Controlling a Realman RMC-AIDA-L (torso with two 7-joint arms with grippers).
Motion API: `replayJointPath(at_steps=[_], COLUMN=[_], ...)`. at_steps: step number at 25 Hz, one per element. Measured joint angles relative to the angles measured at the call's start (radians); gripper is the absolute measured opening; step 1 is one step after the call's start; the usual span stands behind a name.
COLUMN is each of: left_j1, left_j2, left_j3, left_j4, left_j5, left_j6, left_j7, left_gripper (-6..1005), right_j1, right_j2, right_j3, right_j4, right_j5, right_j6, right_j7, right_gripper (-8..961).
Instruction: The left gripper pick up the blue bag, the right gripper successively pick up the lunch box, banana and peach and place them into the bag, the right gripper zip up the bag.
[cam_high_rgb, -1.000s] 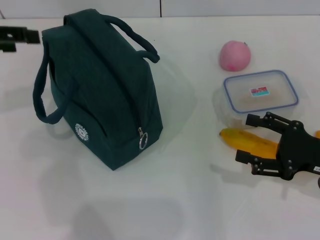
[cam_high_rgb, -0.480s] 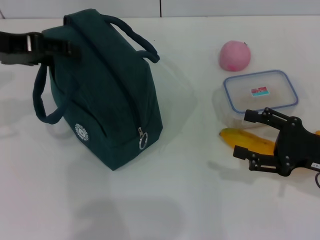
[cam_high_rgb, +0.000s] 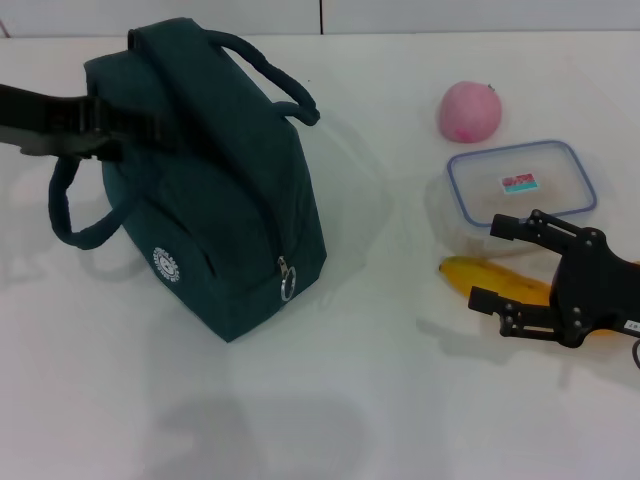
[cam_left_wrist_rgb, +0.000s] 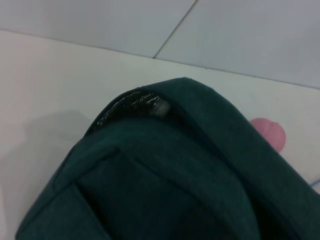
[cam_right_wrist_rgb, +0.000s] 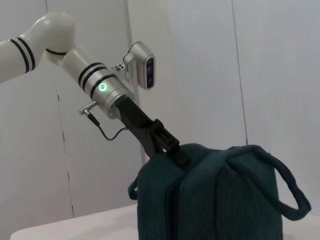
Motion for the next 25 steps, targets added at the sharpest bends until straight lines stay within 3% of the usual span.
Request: replayJointPath(at_steps=[3,13,25], left_j1=[0.003,-0.017,-0.036], left_j2=[-0.009,-0.012,-0.021], left_j3=[0.013,0.022,0.034], left_j4=[0.01,0.01,-0.006], left_j5=[0.012,0.055,-0.094], left_j6=[0.0,0.019,0.11], left_j7=[0.021,0.023,-0.057], left_gripper=[803,589,157], right_j1=[0.005,0.007,0.007], right_j2=[0.0,0.002,0.008], right_j3=[0.0,0.001,0.058], right_j4=[0.0,-0.009,0.002], right_j5=[0.001,0.001,0.001], right_j6=[0.0,-0.003,0.004], right_j7=[0.006,0.022,0.038], right_gripper=[885,884,882])
